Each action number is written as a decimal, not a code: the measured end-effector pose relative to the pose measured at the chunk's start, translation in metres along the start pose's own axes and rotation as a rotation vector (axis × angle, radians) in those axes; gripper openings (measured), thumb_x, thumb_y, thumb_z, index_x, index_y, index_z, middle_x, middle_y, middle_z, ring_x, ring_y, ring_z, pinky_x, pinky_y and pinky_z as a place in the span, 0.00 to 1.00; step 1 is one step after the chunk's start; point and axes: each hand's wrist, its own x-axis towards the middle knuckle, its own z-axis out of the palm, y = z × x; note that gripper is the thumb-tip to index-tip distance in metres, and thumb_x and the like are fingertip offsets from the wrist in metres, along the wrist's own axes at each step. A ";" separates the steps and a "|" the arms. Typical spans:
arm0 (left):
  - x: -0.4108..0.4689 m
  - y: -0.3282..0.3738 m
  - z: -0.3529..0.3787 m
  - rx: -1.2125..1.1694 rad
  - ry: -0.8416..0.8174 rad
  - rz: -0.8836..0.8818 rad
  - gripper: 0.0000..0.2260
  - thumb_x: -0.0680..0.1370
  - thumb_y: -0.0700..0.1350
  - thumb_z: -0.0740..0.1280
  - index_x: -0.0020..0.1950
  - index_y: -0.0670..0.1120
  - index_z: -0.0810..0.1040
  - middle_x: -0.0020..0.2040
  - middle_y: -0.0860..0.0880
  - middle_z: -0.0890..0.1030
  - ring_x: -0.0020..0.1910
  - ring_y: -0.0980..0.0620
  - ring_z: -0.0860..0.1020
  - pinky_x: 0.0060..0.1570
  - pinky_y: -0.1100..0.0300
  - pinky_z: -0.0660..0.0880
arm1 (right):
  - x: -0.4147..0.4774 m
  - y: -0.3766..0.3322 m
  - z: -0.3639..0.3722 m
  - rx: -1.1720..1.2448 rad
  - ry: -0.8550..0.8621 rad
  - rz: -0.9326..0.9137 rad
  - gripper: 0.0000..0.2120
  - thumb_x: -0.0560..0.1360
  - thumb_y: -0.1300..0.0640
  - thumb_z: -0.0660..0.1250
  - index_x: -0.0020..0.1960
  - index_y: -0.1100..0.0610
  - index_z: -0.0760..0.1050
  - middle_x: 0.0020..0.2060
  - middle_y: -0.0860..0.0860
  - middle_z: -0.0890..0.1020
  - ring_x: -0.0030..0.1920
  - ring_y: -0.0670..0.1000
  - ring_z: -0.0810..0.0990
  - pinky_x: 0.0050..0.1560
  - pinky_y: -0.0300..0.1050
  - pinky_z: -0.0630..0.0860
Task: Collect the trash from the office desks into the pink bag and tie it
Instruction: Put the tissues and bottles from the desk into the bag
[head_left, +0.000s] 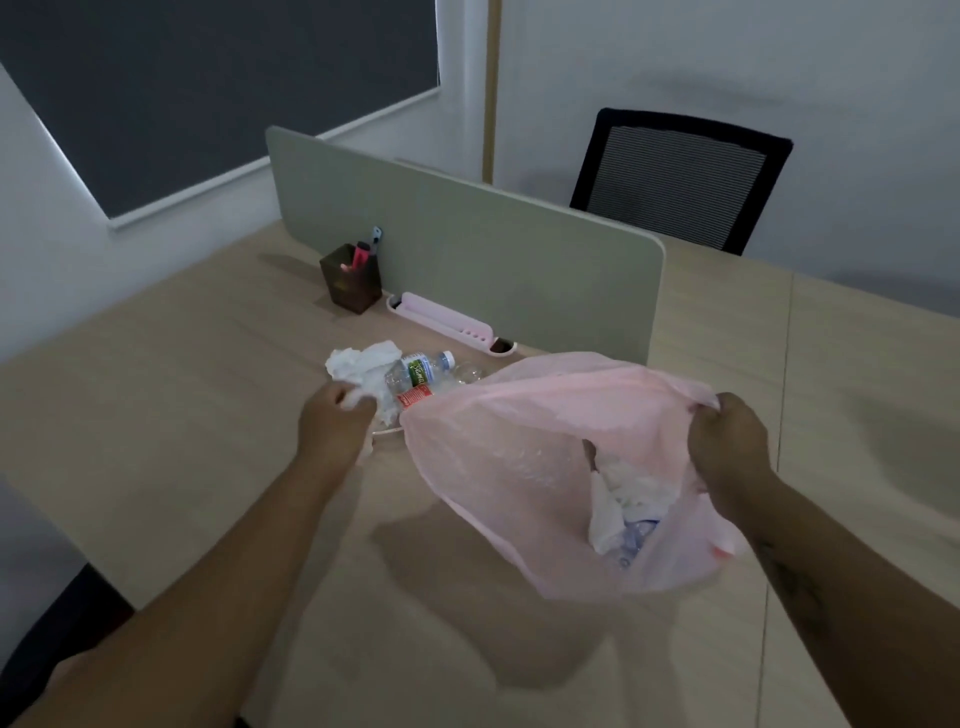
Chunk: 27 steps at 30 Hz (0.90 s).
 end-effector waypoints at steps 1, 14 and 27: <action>-0.004 0.021 -0.007 -0.074 0.027 0.026 0.05 0.75 0.43 0.69 0.45 0.40 0.79 0.39 0.45 0.79 0.35 0.49 0.74 0.31 0.61 0.69 | 0.001 -0.001 0.003 0.026 -0.004 0.024 0.14 0.81 0.60 0.53 0.57 0.66 0.73 0.52 0.63 0.78 0.50 0.63 0.77 0.52 0.56 0.76; -0.132 0.093 0.060 0.199 -0.861 0.307 0.23 0.72 0.50 0.77 0.66 0.54 0.78 0.64 0.58 0.78 0.58 0.61 0.74 0.53 0.75 0.69 | 0.002 -0.014 -0.015 0.157 -0.045 0.150 0.17 0.78 0.57 0.54 0.62 0.61 0.74 0.58 0.62 0.78 0.56 0.66 0.77 0.58 0.61 0.77; 0.029 -0.010 0.002 0.214 -0.159 0.008 0.15 0.73 0.54 0.71 0.56 0.50 0.76 0.53 0.49 0.80 0.52 0.46 0.79 0.48 0.55 0.76 | 0.021 -0.005 0.001 -0.012 0.046 0.119 0.14 0.77 0.57 0.55 0.55 0.62 0.74 0.49 0.64 0.78 0.49 0.68 0.79 0.51 0.61 0.78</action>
